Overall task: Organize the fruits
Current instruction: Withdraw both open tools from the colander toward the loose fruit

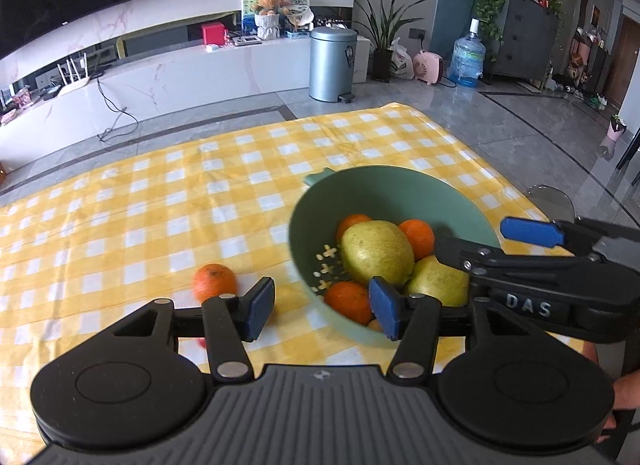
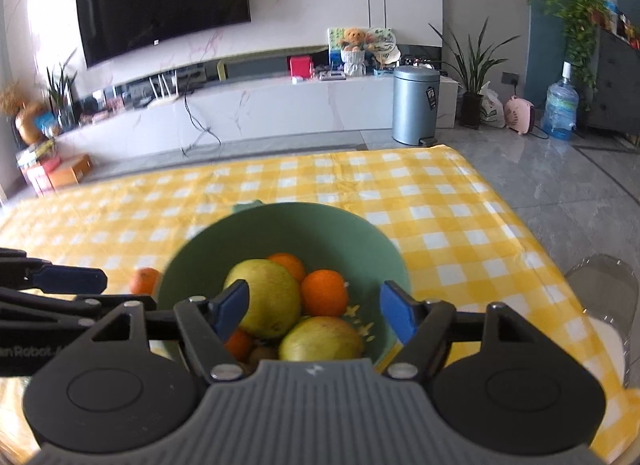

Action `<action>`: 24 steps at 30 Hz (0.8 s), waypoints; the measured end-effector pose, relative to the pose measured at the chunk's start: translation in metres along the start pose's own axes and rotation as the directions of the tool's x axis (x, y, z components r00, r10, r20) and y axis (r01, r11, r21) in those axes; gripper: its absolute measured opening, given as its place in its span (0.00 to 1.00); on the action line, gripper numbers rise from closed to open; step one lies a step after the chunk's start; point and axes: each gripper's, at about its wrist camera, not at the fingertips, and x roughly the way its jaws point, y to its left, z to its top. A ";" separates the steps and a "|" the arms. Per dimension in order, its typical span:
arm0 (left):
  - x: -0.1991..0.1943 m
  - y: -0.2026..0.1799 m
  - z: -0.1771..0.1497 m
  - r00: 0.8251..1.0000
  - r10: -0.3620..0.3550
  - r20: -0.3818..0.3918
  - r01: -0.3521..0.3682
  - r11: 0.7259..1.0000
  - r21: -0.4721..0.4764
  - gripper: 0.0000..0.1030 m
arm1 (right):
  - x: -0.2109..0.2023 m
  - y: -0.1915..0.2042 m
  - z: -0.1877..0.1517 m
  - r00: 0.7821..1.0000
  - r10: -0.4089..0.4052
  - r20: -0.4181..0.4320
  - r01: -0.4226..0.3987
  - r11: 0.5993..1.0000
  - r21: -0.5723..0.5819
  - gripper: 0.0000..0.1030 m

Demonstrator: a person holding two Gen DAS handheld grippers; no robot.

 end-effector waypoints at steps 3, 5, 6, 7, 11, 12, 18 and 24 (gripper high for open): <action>-0.008 0.007 -0.004 1.000 0.009 0.013 -0.009 1.000 0.000 0.64 | -0.012 0.012 -0.008 1.000 0.006 0.029 -0.006 1.000 0.013 0.72; -0.013 0.013 -0.007 1.000 0.015 0.022 -0.015 1.000 0.001 0.64 | -0.020 0.020 -0.012 0.999 0.002 0.051 -0.002 1.000 0.010 0.72; -0.014 0.016 -0.008 0.999 0.019 0.025 -0.020 1.000 0.002 0.65 | -0.023 0.024 -0.015 0.998 0.005 0.062 -0.006 1.000 0.009 0.72; -0.016 0.019 -0.010 0.999 0.021 0.030 -0.021 1.000 0.003 0.65 | -0.026 0.028 -0.018 0.997 0.012 0.074 -0.013 1.000 0.009 0.72; -0.019 0.031 -0.018 0.999 0.020 0.044 -0.020 1.000 -0.001 0.65 | -0.036 0.042 -0.028 0.993 0.011 0.118 -0.009 1.000 -0.016 0.73; -0.020 0.033 -0.021 0.999 0.019 0.047 -0.019 1.000 -0.002 0.65 | -0.037 0.047 -0.032 0.992 0.012 0.124 -0.008 1.000 -0.028 0.73; -0.022 0.048 -0.035 0.997 0.049 0.062 -0.049 0.999 0.005 0.65 | -0.034 0.073 -0.046 0.994 0.034 0.104 -0.023 0.995 -0.100 0.73; -0.017 0.072 -0.042 0.997 0.051 0.055 -0.048 0.998 -0.048 0.65 | -0.024 0.092 -0.053 0.996 0.042 0.076 -0.030 0.988 -0.153 0.73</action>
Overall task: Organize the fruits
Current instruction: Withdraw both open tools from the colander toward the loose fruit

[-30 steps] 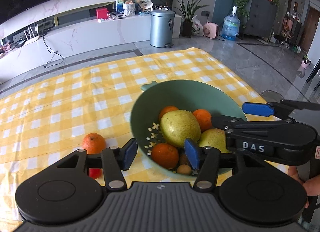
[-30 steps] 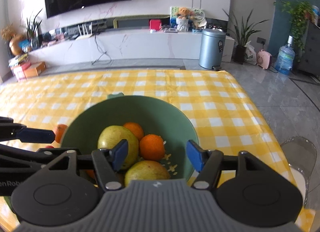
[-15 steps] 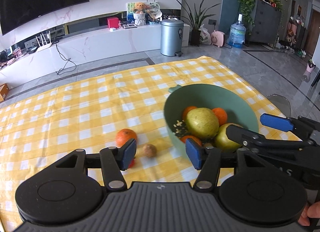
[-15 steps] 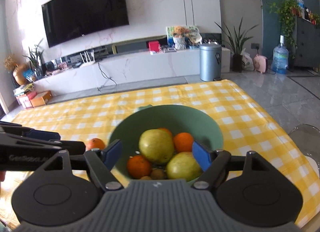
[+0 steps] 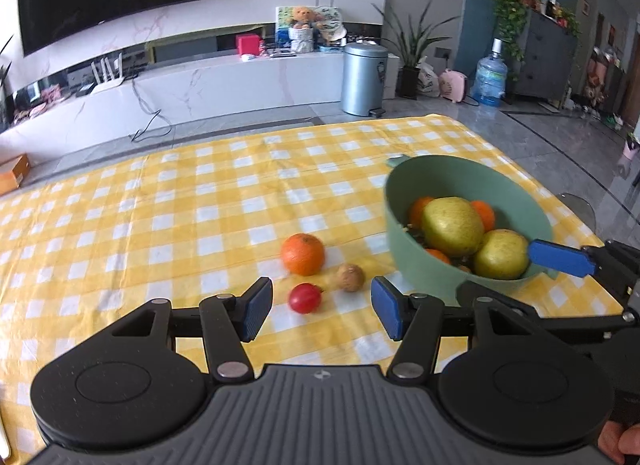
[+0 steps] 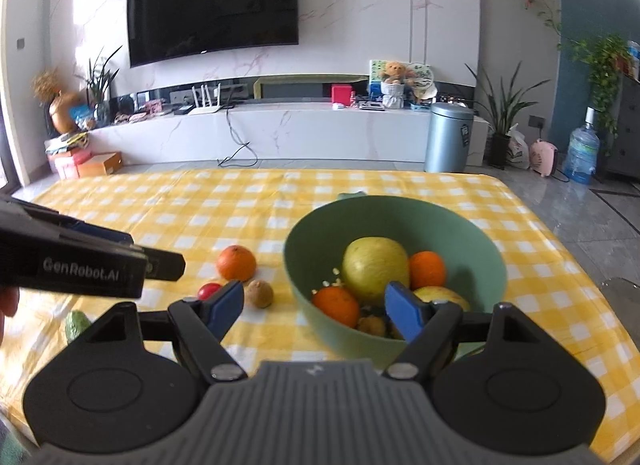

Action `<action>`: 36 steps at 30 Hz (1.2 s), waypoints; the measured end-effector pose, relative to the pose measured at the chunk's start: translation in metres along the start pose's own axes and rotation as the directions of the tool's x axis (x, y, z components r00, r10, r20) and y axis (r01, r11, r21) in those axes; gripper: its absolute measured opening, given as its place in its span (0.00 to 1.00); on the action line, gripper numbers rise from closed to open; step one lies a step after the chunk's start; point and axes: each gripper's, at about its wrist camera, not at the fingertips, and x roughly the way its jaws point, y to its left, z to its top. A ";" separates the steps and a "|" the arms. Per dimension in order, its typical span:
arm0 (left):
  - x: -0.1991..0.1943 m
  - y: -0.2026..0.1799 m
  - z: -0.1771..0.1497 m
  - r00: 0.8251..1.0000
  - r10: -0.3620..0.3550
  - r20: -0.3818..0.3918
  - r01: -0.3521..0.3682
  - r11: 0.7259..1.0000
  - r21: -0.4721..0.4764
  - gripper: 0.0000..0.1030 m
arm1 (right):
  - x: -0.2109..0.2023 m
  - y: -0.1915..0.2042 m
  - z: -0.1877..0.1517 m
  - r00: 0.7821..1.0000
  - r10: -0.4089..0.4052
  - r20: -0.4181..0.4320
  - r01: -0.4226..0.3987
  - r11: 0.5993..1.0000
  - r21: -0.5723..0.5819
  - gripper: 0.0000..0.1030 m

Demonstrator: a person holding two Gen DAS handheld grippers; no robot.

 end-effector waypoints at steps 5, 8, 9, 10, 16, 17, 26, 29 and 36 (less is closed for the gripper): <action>0.009 0.017 -0.006 1.000 0.016 -0.016 -0.016 0.999 -0.031 0.65 | 0.010 0.011 -0.002 1.000 0.015 -0.018 -0.015 0.999 -0.031 0.73; 0.014 0.026 -0.010 1.000 0.004 -0.025 -0.005 0.998 -0.055 0.65 | 0.016 0.019 -0.004 0.999 0.019 -0.030 -0.021 0.998 -0.057 0.73; 0.015 0.029 -0.011 1.000 0.001 -0.026 -0.002 0.998 -0.062 0.65 | 0.019 0.021 -0.003 0.999 0.023 -0.034 -0.025 0.998 -0.066 0.73; 0.017 0.031 -0.012 1.000 -0.002 -0.027 0.000 0.998 -0.068 0.65 | 0.021 0.023 -0.004 0.999 0.027 -0.037 -0.030 0.997 -0.073 0.71; 0.022 0.043 -0.016 0.999 -0.022 -0.024 0.020 0.995 -0.096 0.65 | 0.035 0.040 -0.004 0.997 0.054 -0.052 -0.061 0.989 -0.133 0.63; 0.023 0.045 -0.017 0.999 -0.027 -0.026 0.024 0.995 -0.101 0.65 | 0.038 0.043 -0.003 0.996 0.061 -0.058 -0.068 0.988 -0.141 0.58; 0.036 0.058 -0.021 0.997 -0.060 -0.058 0.050 0.986 -0.159 0.64 | 0.067 0.063 -0.005 0.991 0.070 -0.112 -0.092 0.975 -0.204 0.44; 0.040 0.062 -0.022 0.995 -0.071 -0.067 0.058 0.982 -0.181 0.62 | 0.077 0.065 -0.008 0.991 0.056 -0.125 -0.081 0.974 -0.210 0.42; 0.052 0.066 -0.028 0.992 -0.107 -0.068 0.091 0.975 -0.203 0.54 | 0.098 0.068 -0.012 0.990 0.031 -0.137 -0.059 0.977 -0.206 0.34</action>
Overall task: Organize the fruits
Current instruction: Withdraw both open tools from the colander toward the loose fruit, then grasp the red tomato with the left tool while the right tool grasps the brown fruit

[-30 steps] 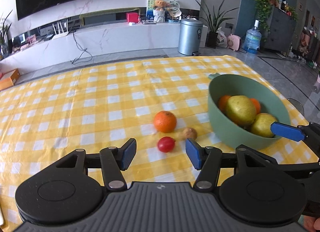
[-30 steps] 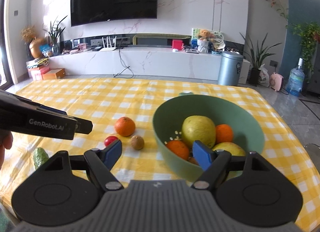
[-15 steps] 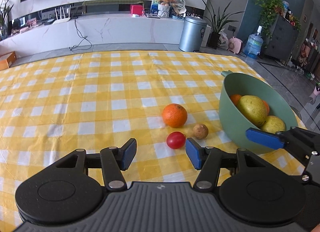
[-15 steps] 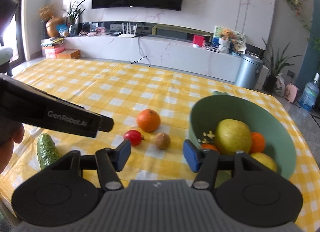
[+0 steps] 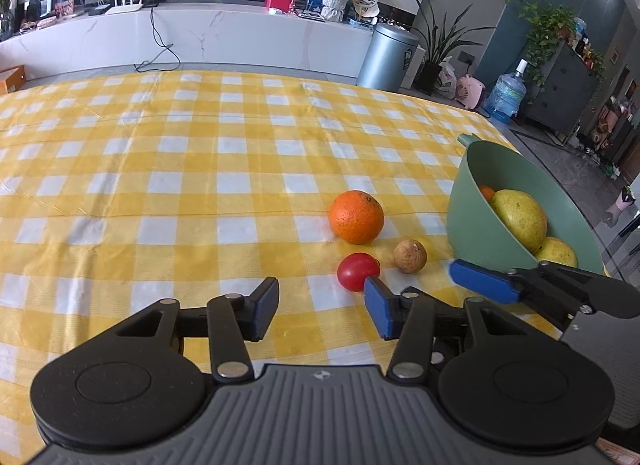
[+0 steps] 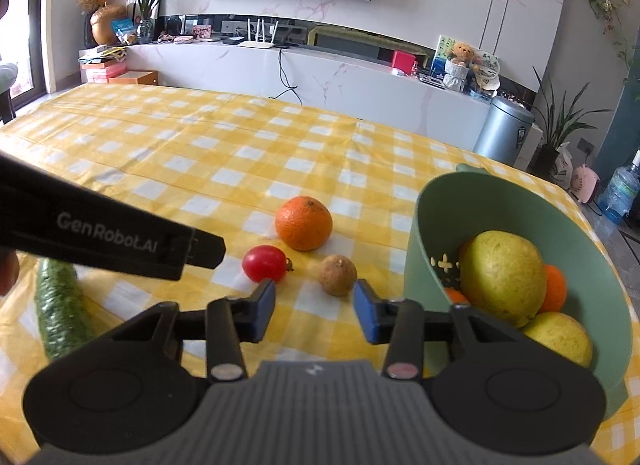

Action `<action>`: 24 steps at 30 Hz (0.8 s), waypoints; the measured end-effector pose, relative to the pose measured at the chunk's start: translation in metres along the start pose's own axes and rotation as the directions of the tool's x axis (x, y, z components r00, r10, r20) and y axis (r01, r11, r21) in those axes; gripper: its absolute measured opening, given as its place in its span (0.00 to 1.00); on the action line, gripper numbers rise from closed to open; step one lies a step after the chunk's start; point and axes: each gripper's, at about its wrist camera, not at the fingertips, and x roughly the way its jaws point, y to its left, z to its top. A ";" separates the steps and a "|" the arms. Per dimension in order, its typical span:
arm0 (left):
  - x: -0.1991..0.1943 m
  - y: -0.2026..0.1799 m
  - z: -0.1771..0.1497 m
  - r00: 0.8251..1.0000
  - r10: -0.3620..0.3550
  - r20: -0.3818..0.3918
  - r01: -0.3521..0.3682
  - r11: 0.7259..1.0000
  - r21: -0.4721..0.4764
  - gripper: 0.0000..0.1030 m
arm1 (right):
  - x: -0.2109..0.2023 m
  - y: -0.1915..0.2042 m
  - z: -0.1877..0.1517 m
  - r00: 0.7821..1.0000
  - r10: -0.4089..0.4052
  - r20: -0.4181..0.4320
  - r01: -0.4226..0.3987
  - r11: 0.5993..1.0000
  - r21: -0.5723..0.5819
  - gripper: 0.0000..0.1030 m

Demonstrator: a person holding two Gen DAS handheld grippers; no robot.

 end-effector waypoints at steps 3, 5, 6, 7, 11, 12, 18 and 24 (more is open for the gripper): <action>0.004 0.000 -0.001 1.000 -0.011 -0.006 0.011 1.000 -0.003 0.52 | 0.008 0.002 -0.001 1.000 -0.001 -0.010 0.001 1.000 -0.001 0.32; 0.006 0.001 -0.002 1.000 -0.020 -0.008 0.020 1.000 -0.011 0.51 | 0.013 0.001 -0.001 1.000 0.005 -0.022 -0.005 1.000 0.011 0.32; 0.006 0.002 -0.002 1.000 -0.027 -0.008 0.026 1.000 -0.017 0.50 | 0.015 0.000 -0.001 1.000 0.008 -0.028 -0.008 1.000 0.018 0.32; 0.007 0.004 -0.002 0.999 -0.032 -0.010 0.032 0.999 -0.025 0.50 | 0.017 -0.001 -0.001 0.999 0.012 -0.033 -0.011 1.000 0.026 0.31; 0.012 0.007 -0.003 0.999 -0.048 -0.019 0.047 0.998 -0.045 0.49 | 0.025 -0.008 -0.001 0.998 0.038 -0.050 -0.034 0.996 0.084 0.28; 0.013 0.007 -0.004 0.998 -0.051 -0.021 0.050 0.998 -0.046 0.49 | 0.028 -0.009 -0.002 0.998 0.041 -0.054 -0.036 0.995 0.098 0.26; 0.017 0.006 -0.002 0.994 -0.113 -0.012 0.112 0.991 -0.078 0.48 | 0.032 -0.012 -0.003 0.997 0.046 -0.067 -0.037 0.991 0.126 0.24; 0.029 -0.005 0.006 0.995 -0.102 -0.009 0.101 0.993 -0.065 0.48 | 0.031 -0.011 -0.005 0.997 0.027 -0.068 -0.019 0.992 0.122 0.23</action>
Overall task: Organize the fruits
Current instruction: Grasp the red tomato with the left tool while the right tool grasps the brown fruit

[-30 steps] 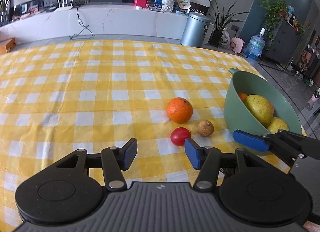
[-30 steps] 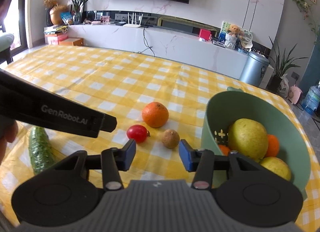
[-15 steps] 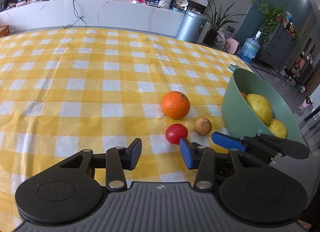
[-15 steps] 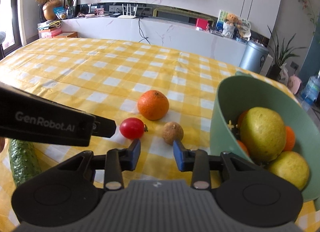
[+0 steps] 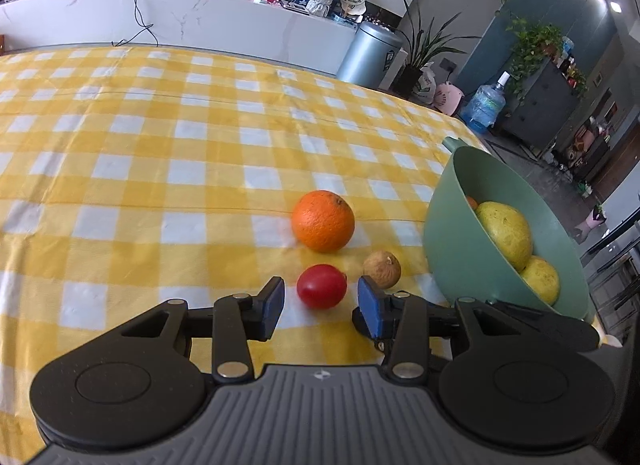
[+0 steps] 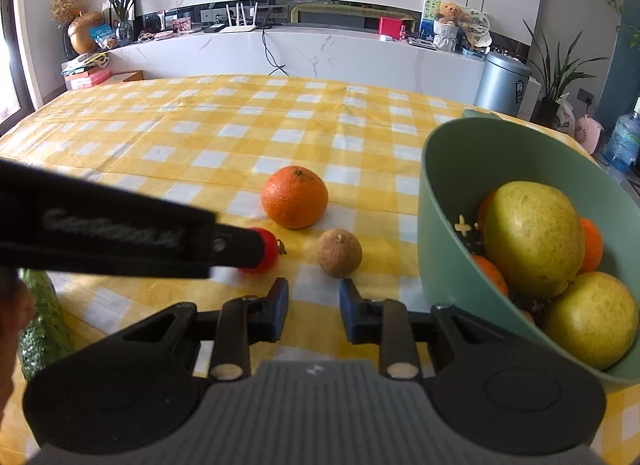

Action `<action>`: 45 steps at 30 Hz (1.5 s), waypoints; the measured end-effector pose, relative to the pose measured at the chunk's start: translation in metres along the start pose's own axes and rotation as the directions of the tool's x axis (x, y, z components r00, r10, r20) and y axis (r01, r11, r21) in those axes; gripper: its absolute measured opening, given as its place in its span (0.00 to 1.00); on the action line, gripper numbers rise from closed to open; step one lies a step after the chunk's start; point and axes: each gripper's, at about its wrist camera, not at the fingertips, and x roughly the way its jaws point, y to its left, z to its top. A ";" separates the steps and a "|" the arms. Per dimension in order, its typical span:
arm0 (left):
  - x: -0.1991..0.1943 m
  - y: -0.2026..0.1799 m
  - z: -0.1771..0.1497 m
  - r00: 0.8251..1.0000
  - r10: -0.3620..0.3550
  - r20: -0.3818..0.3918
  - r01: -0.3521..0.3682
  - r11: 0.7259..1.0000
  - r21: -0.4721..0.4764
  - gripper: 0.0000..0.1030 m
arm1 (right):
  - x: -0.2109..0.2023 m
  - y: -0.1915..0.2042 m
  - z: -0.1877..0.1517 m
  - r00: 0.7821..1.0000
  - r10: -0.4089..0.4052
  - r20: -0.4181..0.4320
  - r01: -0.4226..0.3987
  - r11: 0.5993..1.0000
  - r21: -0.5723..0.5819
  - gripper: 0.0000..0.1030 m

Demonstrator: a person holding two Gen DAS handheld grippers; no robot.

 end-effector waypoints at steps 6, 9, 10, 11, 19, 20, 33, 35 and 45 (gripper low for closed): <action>0.011 -0.004 0.000 0.999 0.030 -0.022 -0.030 1.000 0.009 0.40 | 0.000 0.000 -0.001 1.000 -0.004 0.003 0.004 1.000 0.004 0.23; 0.013 -0.005 0.000 1.000 0.023 -0.019 -0.023 1.000 0.007 0.33 | 0.000 0.001 -0.001 1.000 -0.008 0.007 0.008 1.000 0.008 0.23; 0.012 -0.006 0.000 1.000 0.022 -0.017 -0.022 1.000 0.012 0.32 | -0.001 0.001 -0.001 1.000 -0.010 0.009 0.010 1.000 0.011 0.22; 0.012 -0.007 -0.001 1.000 0.025 -0.015 -0.025 0.999 0.019 0.31 | -0.001 0.001 -0.001 1.000 -0.012 0.013 0.012 1.000 0.013 0.22; -0.005 -0.006 0.002 0.994 0.098 0.046 -0.099 0.995 0.027 0.31 | -0.004 0.004 -0.002 0.997 -0.059 0.051 0.055 0.996 0.064 0.23; -0.008 -0.004 0.002 0.993 0.107 0.054 -0.109 0.994 0.018 0.31 | -0.003 0.005 -0.002 0.996 -0.072 0.055 0.068 0.995 0.079 0.24; -0.013 0.017 0.002 0.981 0.190 0.029 -0.187 0.980 -0.072 0.31 | 0.006 0.005 -0.004 0.983 -0.158 0.094 0.127 0.954 0.272 0.31; -0.014 0.018 0.002 0.980 0.195 0.031 -0.192 0.978 -0.076 0.31 | 0.009 0.005 -0.003 0.981 -0.169 0.090 0.138 0.950 0.281 0.31; -0.009 0.019 0.002 0.980 0.198 0.018 -0.196 0.977 -0.079 0.31 | 0.018 0.006 0.000 0.977 -0.188 0.097 0.153 0.946 0.286 0.23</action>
